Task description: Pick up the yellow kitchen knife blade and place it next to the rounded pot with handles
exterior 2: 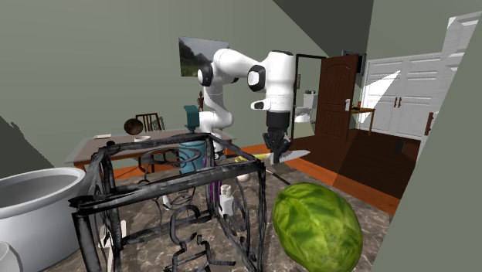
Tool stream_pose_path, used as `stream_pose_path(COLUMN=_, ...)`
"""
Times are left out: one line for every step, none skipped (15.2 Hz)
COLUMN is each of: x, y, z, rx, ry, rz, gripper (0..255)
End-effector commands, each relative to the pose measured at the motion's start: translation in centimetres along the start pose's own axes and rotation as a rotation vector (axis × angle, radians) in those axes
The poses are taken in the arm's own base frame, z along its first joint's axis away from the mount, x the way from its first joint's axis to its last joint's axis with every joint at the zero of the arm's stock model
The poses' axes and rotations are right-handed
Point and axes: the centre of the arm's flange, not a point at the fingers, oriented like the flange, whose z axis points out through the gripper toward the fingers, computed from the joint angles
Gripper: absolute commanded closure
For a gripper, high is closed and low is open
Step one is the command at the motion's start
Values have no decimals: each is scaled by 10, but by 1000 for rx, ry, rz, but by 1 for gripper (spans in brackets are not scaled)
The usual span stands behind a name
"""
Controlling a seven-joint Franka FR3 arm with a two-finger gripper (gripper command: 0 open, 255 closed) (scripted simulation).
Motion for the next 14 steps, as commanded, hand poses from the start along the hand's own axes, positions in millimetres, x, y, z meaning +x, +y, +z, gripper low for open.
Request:
stream_pose_path(x=0, y=0, z=-11, rx=0, ry=0, rz=0, gripper=255)
stream_pose_path(x=0, y=0, z=-16, rx=0, ry=0, rz=0, gripper=255)
stream_pose_path(x=0, y=0, z=-21, rx=0, ry=0, rz=0, gripper=255)
stream_pose_path(x=0, y=0, z=-27, rx=0, ry=0, rz=0, gripper=255)
stream_pose_path(x=0, y=0, z=-32, rx=0, ry=0, rz=0, gripper=255)
stream_pose_path(x=0, y=0, z=-37, rx=0, ry=0, rz=0, gripper=255)
stream_pose_path(x=0, y=0, z=-42, rx=0, ry=0, rz=0, gripper=255)
stream_pose_path(x=1, y=0, z=-48, rx=0, ry=0, rz=0, gripper=255)
stream_pose_path(x=1, y=0, z=-53, rx=0, ry=0, rz=0, gripper=255)
stream_pose_path(x=1, y=0, z=-58, rx=0, ry=0, rz=0, gripper=255)
stream_pose_path(x=1, y=0, z=-64, rx=0, ry=0, rz=0, gripper=255)
stream_pose_path(x=1, y=0, z=-69, rx=0, ry=0, rz=0, gripper=255)
stream_pose_path(x=1, y=0, z=-74, rx=0, ry=0, rz=0, gripper=255)
stream_pose_path(x=1, y=0, z=-79, rx=0, ry=0, rz=0, gripper=255)
